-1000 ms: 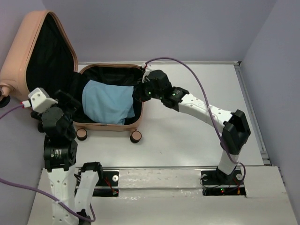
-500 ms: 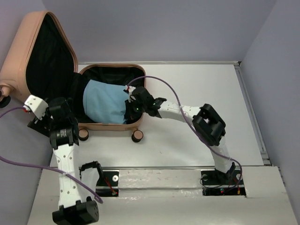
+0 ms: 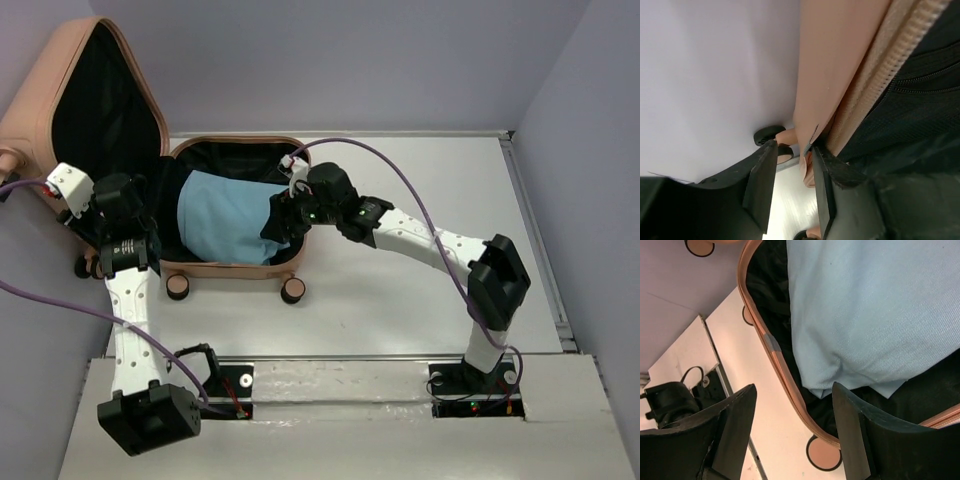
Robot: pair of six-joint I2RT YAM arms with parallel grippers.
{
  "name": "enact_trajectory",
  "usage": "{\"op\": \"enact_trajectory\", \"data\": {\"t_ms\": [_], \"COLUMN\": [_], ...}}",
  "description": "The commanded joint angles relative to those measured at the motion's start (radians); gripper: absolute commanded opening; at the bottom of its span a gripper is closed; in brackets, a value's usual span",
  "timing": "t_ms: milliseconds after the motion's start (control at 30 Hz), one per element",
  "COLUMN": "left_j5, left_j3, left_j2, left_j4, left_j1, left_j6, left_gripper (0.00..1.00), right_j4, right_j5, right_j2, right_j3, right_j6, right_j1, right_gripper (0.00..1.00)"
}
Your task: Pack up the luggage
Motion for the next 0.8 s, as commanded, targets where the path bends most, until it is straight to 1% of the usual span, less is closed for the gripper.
{"op": "enact_trajectory", "data": {"t_ms": [0,33,167,233,267,300,400,433,467,500,533,567,600,667,700,733,767], "left_j5": [0.005,-0.004,0.023,0.049,0.09,0.124,0.187,0.202,0.244,0.245,0.236,0.217,0.149,0.085,0.043,0.028,0.02], "left_j3": [0.007,-0.022,-0.093,-0.105,-0.105,-0.105,-0.119,-0.133,-0.14,-0.148,-0.154,-0.163,-0.159,-0.119,-0.11,-0.09,-0.079], "left_j2": [-0.014,-0.033,-0.101,-0.121,-0.126,-0.132,-0.173,-0.202,-0.213,-0.237,-0.244,-0.245,-0.241,-0.199,-0.189,-0.167,-0.153], "left_j4": [0.125,0.131,0.137,0.123,0.102,0.089,0.059,0.054,0.046,0.04,0.033,0.03,0.016,-0.007,-0.013,-0.009,-0.003], "left_j1": [-0.033,-0.072,-0.087,-0.085,-0.087,-0.088,-0.09,-0.09,-0.09,-0.09,-0.09,-0.091,-0.09,-0.09,-0.09,-0.088,-0.084], "left_j6": [0.007,0.007,-0.013,-0.021,-0.025,-0.033,-0.071,-0.076,-0.076,-0.077,-0.08,-0.08,-0.073,-0.073,-0.073,-0.076,-0.076], "left_gripper": [0.52,0.54,0.61,0.72,0.82,0.85,0.84,0.76,0.7,0.67,0.67,0.72,0.76,0.84,0.9,0.92,0.92], "right_j4": [0.01,0.009,0.001,-0.007,-0.008,-0.01,-0.013,-0.014,-0.016,-0.016,-0.019,-0.019,-0.019,-0.02,-0.023,-0.025,-0.027], "right_j5": [-0.008,-0.007,-0.005,-0.01,-0.014,-0.017,-0.023,-0.022,-0.019,-0.019,-0.019,-0.017,-0.016,-0.016,-0.019,-0.019,-0.019], "right_j2": [-0.061,-0.07,-0.084,-0.081,-0.08,-0.078,-0.08,-0.083,-0.084,-0.086,-0.087,-0.09,-0.093,-0.096,-0.096,-0.095,-0.093], "right_j3": [-0.041,-0.044,-0.049,-0.047,-0.047,-0.047,-0.044,-0.046,-0.047,-0.047,-0.049,-0.049,-0.052,-0.052,-0.053,-0.053,-0.052], "right_j6": [-0.026,-0.028,-0.034,-0.034,-0.033,-0.031,-0.029,-0.029,-0.031,-0.034,-0.033,-0.034,-0.034,-0.037,-0.039,-0.045,-0.045], "right_j1": [0.0,0.0,-0.009,-0.009,-0.009,-0.009,-0.009,-0.009,-0.009,-0.009,-0.018,-0.019,-0.019,-0.019,-0.019,-0.028,-0.028], "right_gripper": [0.68,0.68,0.68,0.68,0.68,0.68,0.68,0.68,0.68,0.68,0.68,0.68,0.68,0.68,0.68,0.68,0.68]}}
